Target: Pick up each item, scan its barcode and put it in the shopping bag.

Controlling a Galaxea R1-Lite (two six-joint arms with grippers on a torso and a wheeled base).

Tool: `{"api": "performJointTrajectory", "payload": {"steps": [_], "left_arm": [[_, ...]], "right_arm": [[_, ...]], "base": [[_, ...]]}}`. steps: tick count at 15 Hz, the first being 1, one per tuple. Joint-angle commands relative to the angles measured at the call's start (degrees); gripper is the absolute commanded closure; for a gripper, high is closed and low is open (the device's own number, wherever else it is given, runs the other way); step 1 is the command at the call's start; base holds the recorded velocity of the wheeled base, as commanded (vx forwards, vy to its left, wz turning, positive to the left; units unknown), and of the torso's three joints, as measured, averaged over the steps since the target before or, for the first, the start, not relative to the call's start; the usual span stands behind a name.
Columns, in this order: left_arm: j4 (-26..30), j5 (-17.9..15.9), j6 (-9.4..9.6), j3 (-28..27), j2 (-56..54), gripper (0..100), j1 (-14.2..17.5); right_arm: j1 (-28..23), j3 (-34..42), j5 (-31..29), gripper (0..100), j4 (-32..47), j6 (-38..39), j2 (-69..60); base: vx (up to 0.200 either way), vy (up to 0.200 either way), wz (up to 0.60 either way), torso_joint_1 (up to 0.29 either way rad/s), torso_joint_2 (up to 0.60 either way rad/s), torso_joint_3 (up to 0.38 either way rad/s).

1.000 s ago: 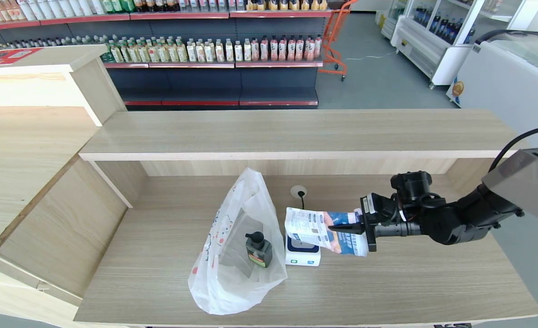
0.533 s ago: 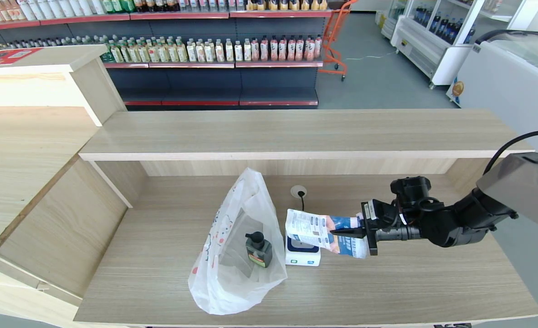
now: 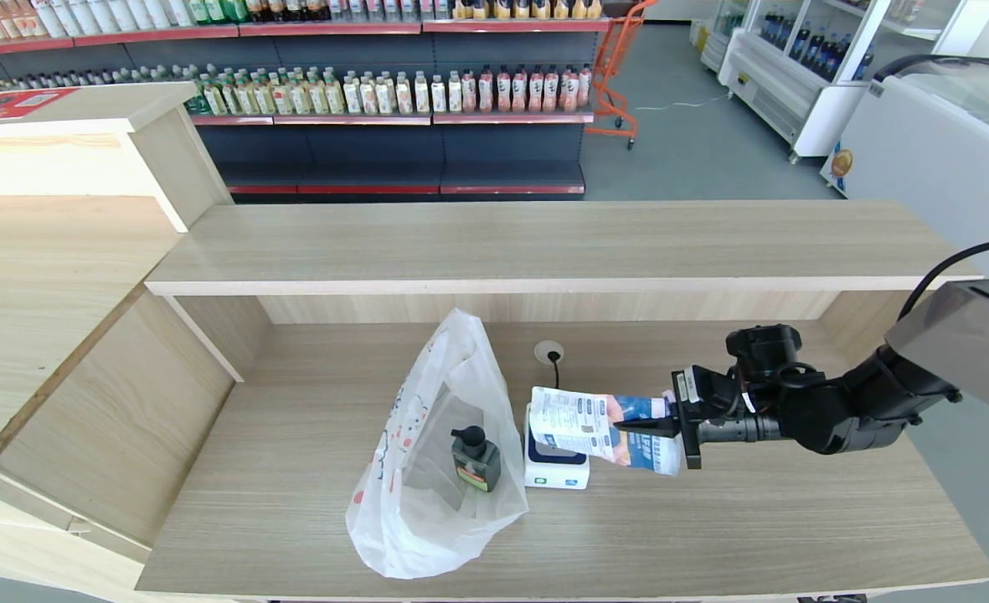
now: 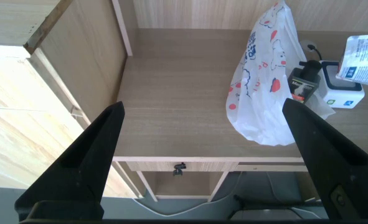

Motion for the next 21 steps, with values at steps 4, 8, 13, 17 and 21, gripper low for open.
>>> {"api": "performJointTrajectory", "payload": {"steps": [4,8,13,17,21], "left_arm": [[-0.01,-0.02,-0.02,0.01,-0.02,0,0.00],[-0.01,-0.02,-0.02,0.01,-0.02,0,0.00],[-0.01,-0.02,-0.02,0.01,-0.02,0,0.00],[-0.01,-0.02,-0.02,0.01,-0.02,0,0.00],[-0.01,0.07,-0.02,0.01,-0.02,0,0.00]], "right_arm": [[-0.88,0.46,0.02,100,0.06,-0.74,-0.45],[-0.88,0.72,0.29,100,0.06,-1.00,-0.45],[-1.41,0.81,0.99,100,0.76,0.05,-2.29],[-1.23,0.72,1.43,100,2.52,0.31,-3.00],[-3.26,1.25,2.31,100,6.30,20.70,-19.52]], "base": [[0.000,0.000,0.00,0.000,0.00,0.000],[0.000,0.000,0.00,0.000,0.00,0.000],[0.000,0.000,0.00,0.000,0.00,0.000],[0.000,0.000,0.00,0.000,0.00,0.000],[0.000,0.000,0.00,0.000,0.00,0.000]]}}
